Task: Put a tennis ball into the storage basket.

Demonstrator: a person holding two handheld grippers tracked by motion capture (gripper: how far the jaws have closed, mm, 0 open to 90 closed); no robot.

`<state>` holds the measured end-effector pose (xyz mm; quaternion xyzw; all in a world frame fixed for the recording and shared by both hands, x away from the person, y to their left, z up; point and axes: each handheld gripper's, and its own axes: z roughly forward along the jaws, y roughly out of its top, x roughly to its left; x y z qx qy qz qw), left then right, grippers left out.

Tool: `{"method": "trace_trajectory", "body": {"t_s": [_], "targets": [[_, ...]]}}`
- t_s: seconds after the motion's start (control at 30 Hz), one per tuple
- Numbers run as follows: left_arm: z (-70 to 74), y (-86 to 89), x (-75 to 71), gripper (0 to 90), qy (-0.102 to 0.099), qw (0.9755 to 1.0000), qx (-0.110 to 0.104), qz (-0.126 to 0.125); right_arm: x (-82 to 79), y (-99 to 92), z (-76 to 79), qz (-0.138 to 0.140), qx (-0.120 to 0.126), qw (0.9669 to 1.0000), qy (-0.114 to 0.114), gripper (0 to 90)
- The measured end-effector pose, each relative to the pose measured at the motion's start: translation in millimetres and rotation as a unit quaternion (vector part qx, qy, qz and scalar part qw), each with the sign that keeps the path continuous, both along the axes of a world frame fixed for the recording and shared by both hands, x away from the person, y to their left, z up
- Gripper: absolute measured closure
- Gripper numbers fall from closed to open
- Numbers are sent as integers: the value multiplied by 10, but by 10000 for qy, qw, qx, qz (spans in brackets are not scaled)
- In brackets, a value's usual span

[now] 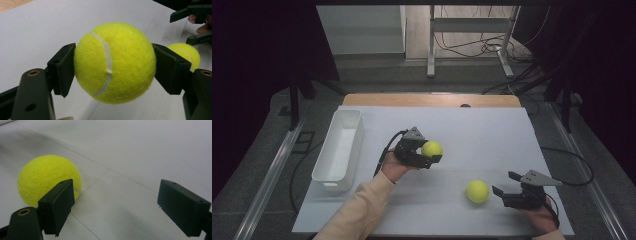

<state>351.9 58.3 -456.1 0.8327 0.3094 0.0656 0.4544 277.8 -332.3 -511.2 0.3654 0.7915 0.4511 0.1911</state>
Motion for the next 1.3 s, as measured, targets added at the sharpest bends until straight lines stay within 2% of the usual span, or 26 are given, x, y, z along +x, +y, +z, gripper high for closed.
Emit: {"method": "trace_trajectory", "body": {"t_s": [0.67,1.3], "targets": [[113,129,-25,260,-104,9998,-107,91,1,-2,-2,11,-14,10000,0,148],[255,326,-19,260,-228,9990,-263,297,4,-1,-8,-4,-42,10000,14,148]]}}
